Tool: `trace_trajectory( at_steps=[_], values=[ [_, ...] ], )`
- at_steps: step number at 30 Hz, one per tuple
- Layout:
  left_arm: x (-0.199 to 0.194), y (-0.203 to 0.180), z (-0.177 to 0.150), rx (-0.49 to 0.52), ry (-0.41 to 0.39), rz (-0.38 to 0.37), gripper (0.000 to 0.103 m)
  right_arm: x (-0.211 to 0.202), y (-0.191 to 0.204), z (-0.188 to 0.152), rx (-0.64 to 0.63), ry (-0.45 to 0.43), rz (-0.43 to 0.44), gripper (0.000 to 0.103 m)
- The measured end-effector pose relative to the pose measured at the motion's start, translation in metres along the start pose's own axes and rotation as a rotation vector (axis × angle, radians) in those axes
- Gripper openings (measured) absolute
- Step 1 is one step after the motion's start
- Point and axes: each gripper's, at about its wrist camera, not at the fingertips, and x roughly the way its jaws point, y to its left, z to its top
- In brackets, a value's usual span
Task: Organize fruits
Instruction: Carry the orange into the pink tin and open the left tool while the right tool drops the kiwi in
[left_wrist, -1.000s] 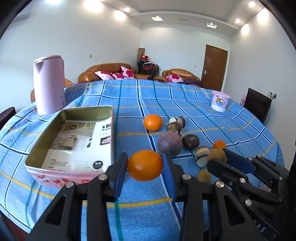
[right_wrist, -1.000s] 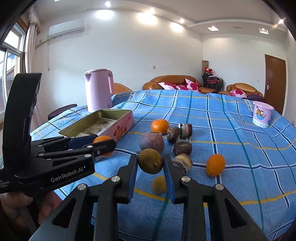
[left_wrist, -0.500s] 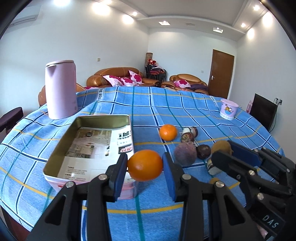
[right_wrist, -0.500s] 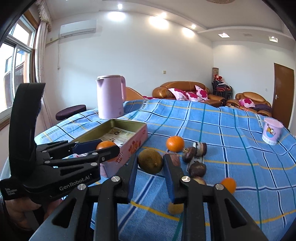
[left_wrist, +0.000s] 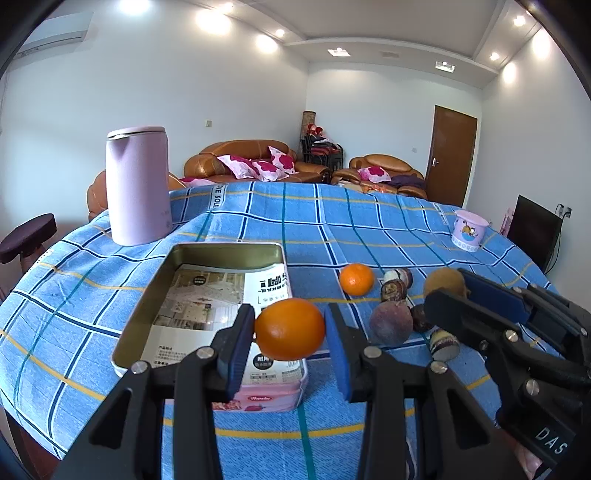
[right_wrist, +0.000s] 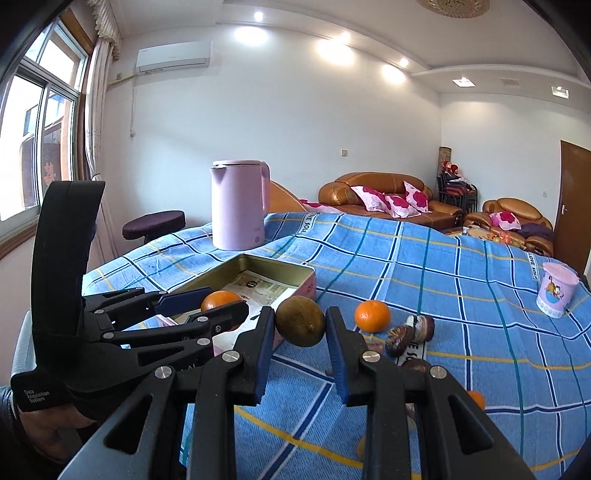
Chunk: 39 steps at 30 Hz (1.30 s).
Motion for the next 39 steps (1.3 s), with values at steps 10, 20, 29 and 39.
trace_trajectory(
  at_steps=[10,20,29,39],
  values=[
    [0.004,0.01,0.006,-0.013,0.0,0.025,0.04,0.006,0.006,0.017,-0.03,-0.02,0.014,0.03],
    [0.01,0.025,0.015,-0.016,-0.005,0.064,0.04,0.024,0.013,0.037,-0.048,-0.018,0.042,0.03],
    [0.022,0.041,0.022,-0.019,0.001,0.096,0.04,0.045,0.02,0.046,-0.053,0.002,0.065,0.03],
    [0.042,0.056,0.023,-0.021,0.039,0.11,0.04,0.073,0.027,0.043,-0.052,0.044,0.073,0.03]
  ],
)
